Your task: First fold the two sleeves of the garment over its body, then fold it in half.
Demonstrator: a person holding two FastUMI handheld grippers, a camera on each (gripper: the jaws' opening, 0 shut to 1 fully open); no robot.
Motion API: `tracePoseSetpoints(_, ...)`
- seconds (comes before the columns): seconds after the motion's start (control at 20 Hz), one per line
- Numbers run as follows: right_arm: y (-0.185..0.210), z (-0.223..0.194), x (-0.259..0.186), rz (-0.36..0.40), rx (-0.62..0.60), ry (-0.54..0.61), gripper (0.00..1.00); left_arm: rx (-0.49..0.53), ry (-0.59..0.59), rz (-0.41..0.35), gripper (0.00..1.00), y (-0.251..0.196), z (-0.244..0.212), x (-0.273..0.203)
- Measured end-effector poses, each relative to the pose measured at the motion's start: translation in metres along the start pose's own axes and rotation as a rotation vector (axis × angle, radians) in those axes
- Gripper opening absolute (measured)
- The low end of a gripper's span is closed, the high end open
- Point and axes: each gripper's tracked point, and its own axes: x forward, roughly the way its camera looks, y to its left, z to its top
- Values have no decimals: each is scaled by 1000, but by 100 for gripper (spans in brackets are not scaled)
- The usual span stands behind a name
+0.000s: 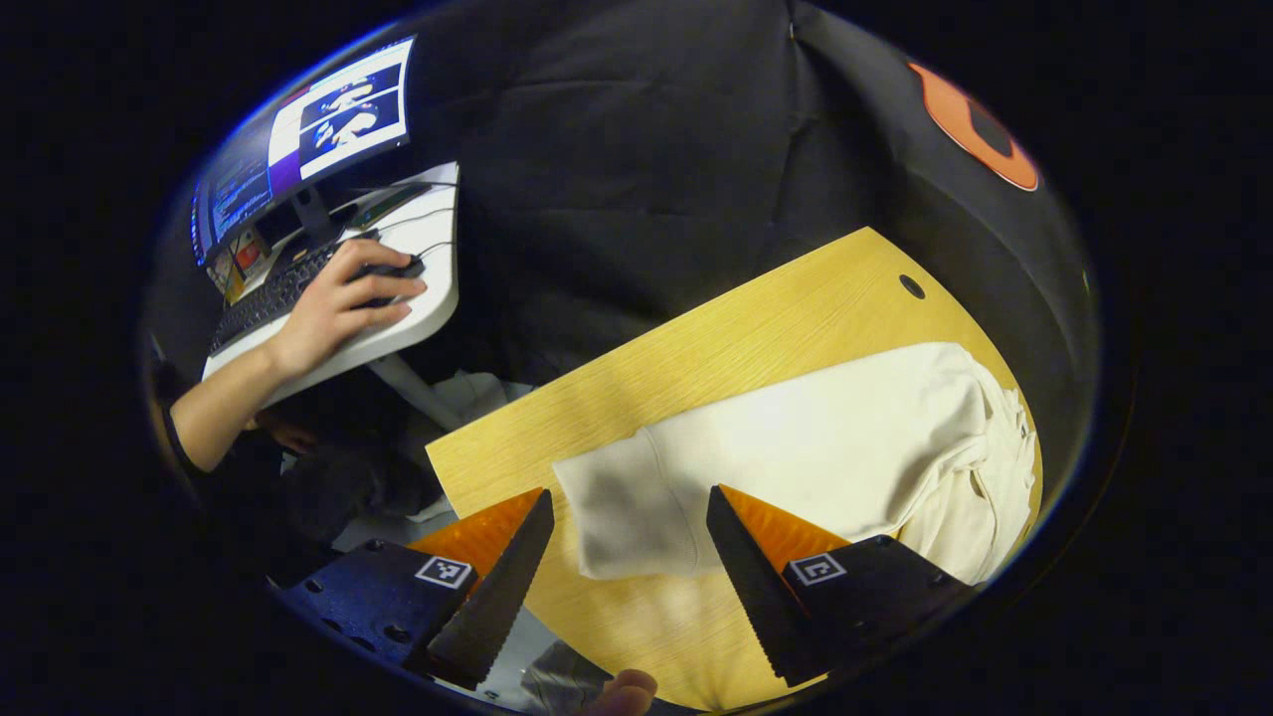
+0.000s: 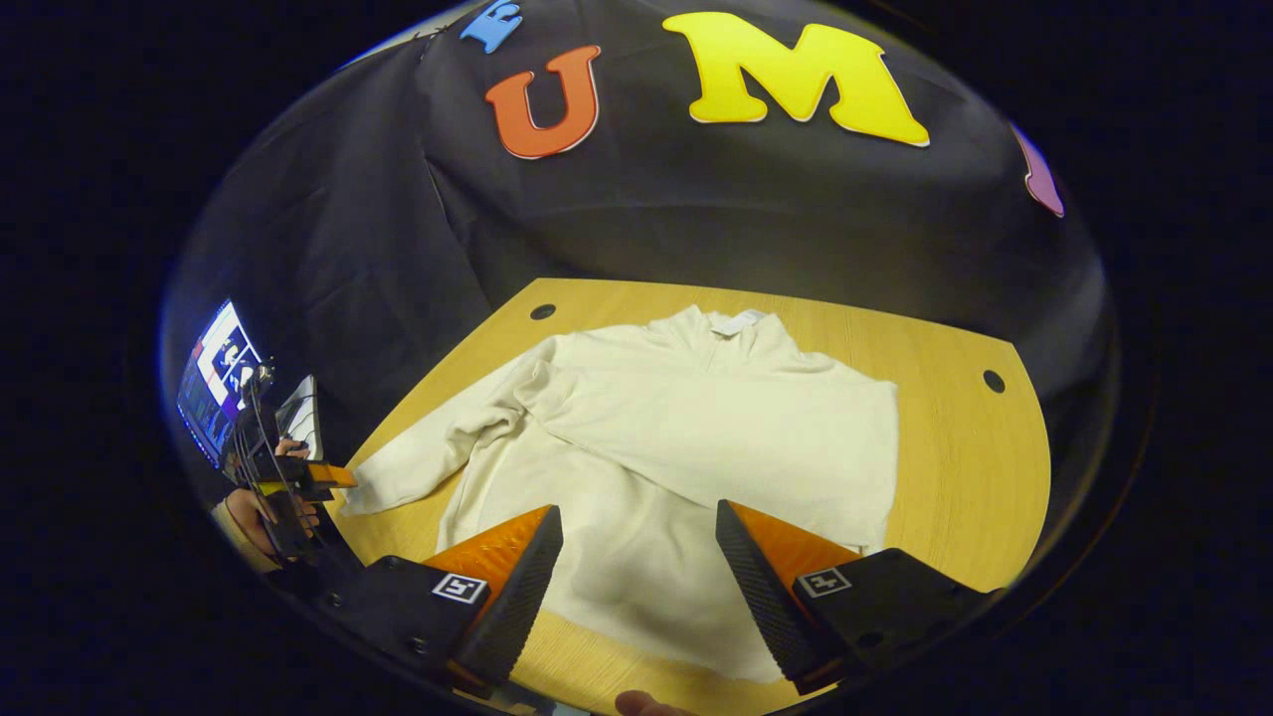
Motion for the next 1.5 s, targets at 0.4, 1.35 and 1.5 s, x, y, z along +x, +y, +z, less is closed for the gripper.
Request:
tracePoseSetpoints(0.4, 11, -38, 6, 0, 15, 97, 93, -56, 91, 28, 100, -4, -11, 21)
tracePoseSetpoints(1.35, -30, -56, -30, -64, 97, 98, 93, -16, 157, 0, 27, -26, -4, 28)
tracePoseSetpoints(1.5, -41, -67, -34, -86, 142, 96, 93, 12, 156, 21, 5, -27, -3, 28)
